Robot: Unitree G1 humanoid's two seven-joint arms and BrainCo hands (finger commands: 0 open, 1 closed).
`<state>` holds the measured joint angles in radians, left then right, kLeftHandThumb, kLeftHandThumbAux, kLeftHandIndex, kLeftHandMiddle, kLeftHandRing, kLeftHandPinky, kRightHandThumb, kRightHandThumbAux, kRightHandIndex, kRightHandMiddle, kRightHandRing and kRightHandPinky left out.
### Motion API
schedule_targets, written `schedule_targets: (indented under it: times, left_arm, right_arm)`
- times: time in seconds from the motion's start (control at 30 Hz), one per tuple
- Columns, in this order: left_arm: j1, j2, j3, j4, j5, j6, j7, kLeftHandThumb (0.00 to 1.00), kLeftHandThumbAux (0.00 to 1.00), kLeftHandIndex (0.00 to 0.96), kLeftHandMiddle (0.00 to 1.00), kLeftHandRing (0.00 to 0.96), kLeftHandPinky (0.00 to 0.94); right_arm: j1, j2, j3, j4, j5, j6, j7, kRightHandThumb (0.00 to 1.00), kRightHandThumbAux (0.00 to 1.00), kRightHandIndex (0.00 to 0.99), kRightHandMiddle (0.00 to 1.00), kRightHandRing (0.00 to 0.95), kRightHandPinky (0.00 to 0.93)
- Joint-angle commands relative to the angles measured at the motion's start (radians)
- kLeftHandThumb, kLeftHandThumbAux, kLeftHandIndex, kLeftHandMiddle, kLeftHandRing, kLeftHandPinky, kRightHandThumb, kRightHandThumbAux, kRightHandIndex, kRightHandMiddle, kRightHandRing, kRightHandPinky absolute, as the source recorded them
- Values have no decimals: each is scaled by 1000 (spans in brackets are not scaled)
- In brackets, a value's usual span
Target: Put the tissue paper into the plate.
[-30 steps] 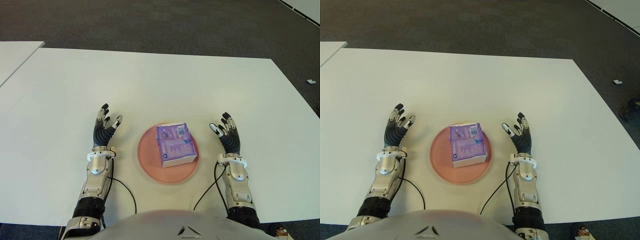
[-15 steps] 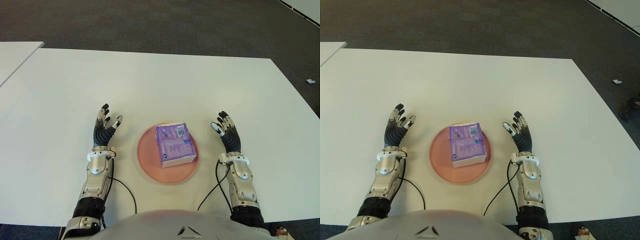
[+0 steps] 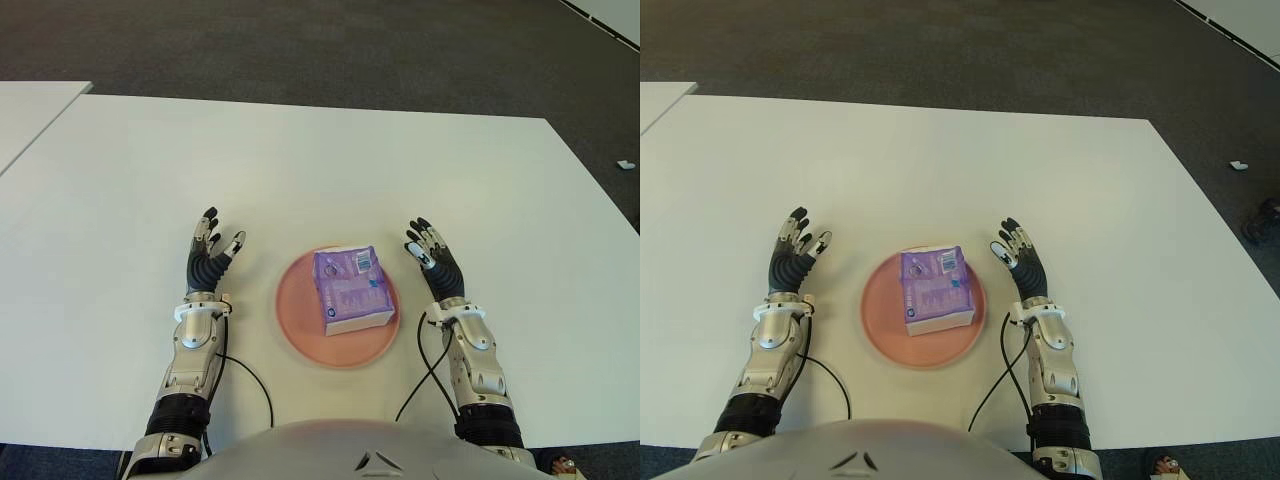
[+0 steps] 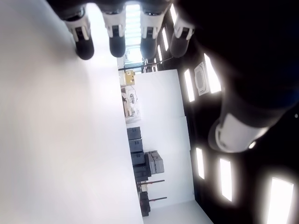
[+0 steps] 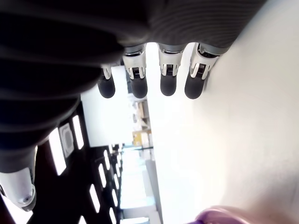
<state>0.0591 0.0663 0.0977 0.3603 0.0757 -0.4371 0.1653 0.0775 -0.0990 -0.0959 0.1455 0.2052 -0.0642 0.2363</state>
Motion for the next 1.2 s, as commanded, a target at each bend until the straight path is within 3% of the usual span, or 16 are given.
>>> schedule_targets:
  times: [0.03, 0.5, 1.2]
  left_arm:
    - [11, 0, -6, 11, -9, 10, -25, 122, 652, 34, 43, 37, 64]
    - [15, 1, -10, 11, -8, 4, -44, 138, 637, 19, 35, 28, 56]
    - [28, -10, -12, -9, -9, 12, -50, 142, 622, 22, 29, 19, 47]
  right_arm:
    - [43, 7, 13, 67, 7, 61, 24, 0, 580, 0, 0, 0, 0]
    - [37, 12, 32, 101, -3, 20, 73, 0, 563, 0, 0, 0, 0]
    - [18, 24, 56, 205, -24, -95, 71, 0, 573, 0, 0, 0, 0]
